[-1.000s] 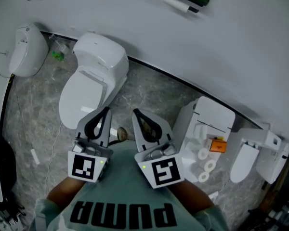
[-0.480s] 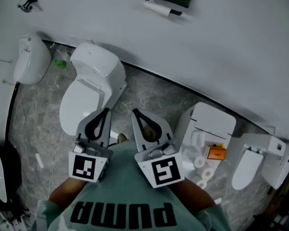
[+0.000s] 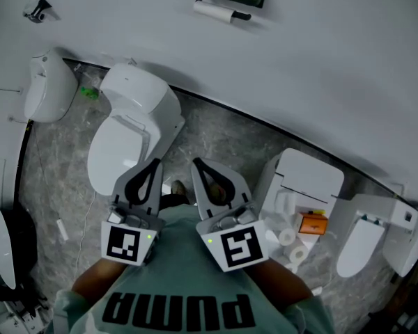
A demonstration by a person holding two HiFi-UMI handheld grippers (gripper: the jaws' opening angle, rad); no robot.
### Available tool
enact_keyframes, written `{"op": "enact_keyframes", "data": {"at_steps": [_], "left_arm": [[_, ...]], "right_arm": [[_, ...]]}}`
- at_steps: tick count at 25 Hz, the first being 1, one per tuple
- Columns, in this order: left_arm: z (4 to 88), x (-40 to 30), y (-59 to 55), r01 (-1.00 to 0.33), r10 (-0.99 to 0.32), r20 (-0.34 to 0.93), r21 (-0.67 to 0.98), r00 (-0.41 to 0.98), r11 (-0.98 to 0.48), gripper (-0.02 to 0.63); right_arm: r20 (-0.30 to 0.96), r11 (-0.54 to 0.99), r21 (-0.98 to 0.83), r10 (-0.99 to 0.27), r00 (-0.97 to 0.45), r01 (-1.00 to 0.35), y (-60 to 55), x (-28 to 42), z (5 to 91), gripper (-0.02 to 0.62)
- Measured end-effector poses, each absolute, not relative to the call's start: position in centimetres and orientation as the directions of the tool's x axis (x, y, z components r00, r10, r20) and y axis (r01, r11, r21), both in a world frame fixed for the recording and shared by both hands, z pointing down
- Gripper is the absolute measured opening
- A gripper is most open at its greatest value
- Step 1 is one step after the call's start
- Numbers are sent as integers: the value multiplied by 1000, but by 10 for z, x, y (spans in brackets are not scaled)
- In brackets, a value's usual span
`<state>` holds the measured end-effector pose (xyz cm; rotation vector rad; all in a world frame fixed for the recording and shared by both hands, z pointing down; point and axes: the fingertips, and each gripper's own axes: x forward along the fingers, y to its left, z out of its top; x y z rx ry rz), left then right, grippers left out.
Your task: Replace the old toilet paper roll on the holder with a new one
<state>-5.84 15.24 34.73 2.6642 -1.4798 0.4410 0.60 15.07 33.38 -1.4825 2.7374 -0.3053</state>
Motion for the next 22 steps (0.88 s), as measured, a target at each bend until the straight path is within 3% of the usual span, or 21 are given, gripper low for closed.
{"op": "enact_keyframes", "data": {"at_steps": [22], "left_arm": [[343,-65,79,-748,-730,218,6,648,-663,3]], "right_arm": [[153,374,-86,-911,-383,-923,91,-1,330,3]]}}
